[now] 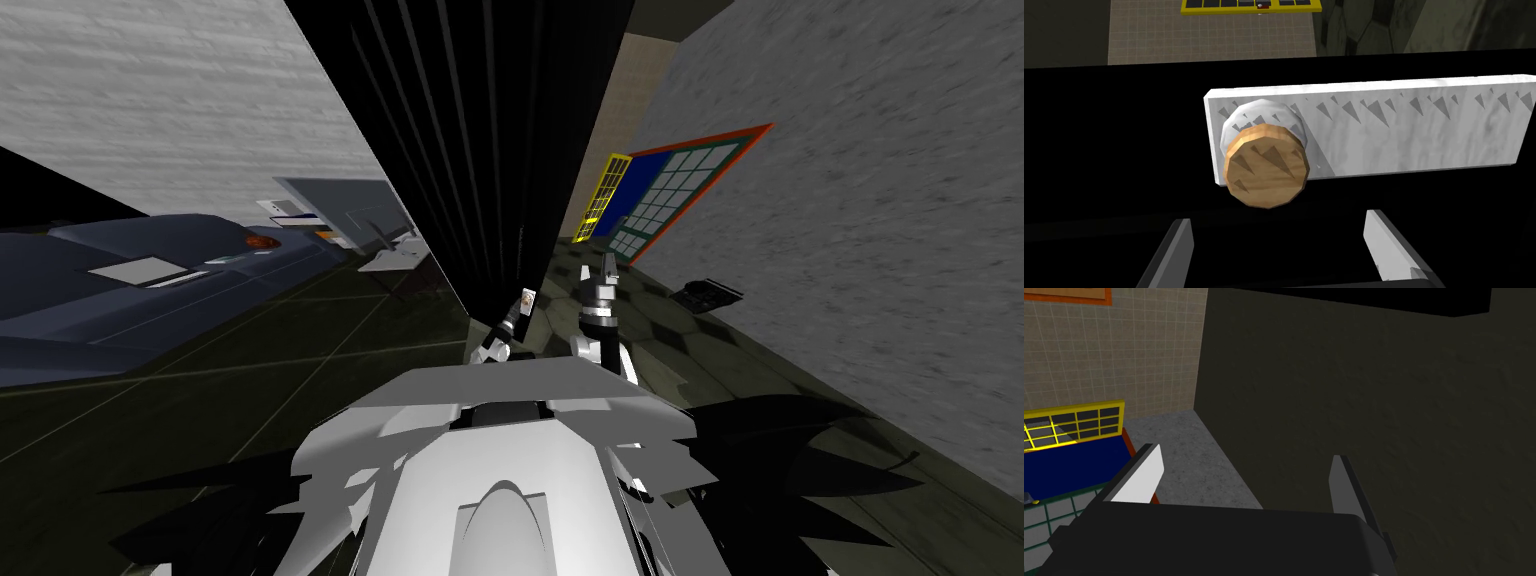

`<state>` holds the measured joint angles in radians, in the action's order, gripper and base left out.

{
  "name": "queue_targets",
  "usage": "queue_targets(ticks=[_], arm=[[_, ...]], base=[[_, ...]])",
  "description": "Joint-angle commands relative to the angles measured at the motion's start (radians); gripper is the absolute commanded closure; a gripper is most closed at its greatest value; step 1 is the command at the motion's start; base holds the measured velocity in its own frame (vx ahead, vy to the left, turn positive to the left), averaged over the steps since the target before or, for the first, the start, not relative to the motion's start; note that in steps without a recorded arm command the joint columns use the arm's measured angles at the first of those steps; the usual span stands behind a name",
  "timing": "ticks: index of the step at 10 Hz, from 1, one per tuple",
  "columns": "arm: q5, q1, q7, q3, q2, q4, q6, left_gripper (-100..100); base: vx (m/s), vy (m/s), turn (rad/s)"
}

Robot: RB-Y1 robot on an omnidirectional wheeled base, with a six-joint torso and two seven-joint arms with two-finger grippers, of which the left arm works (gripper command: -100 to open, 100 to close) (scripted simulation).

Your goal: Push the door open

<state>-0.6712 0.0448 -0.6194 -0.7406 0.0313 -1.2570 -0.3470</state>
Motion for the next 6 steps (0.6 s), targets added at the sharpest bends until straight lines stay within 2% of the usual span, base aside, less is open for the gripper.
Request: queue_targets(ticks=[1, 2, 3, 6], arm=[[0.007, 0.007, 0.005, 0.012, -0.027, 0.008, 0.004, -100], [0.005, 0.007, 0.005, 0.005, -0.017, 0.013, -0.003, -100], [0.005, 0.007, 0.005, 0.005, -0.017, 0.013, -0.003, 100], [0.005, 0.007, 0.005, 0.005, -0.017, 0.013, -0.003, 100]], base=[[0.219, -0.229, -0.043], [0.102, -0.102, 0.007], [-0.011, 0.011, 0.009], [-0.032, 0.032, -0.009]])
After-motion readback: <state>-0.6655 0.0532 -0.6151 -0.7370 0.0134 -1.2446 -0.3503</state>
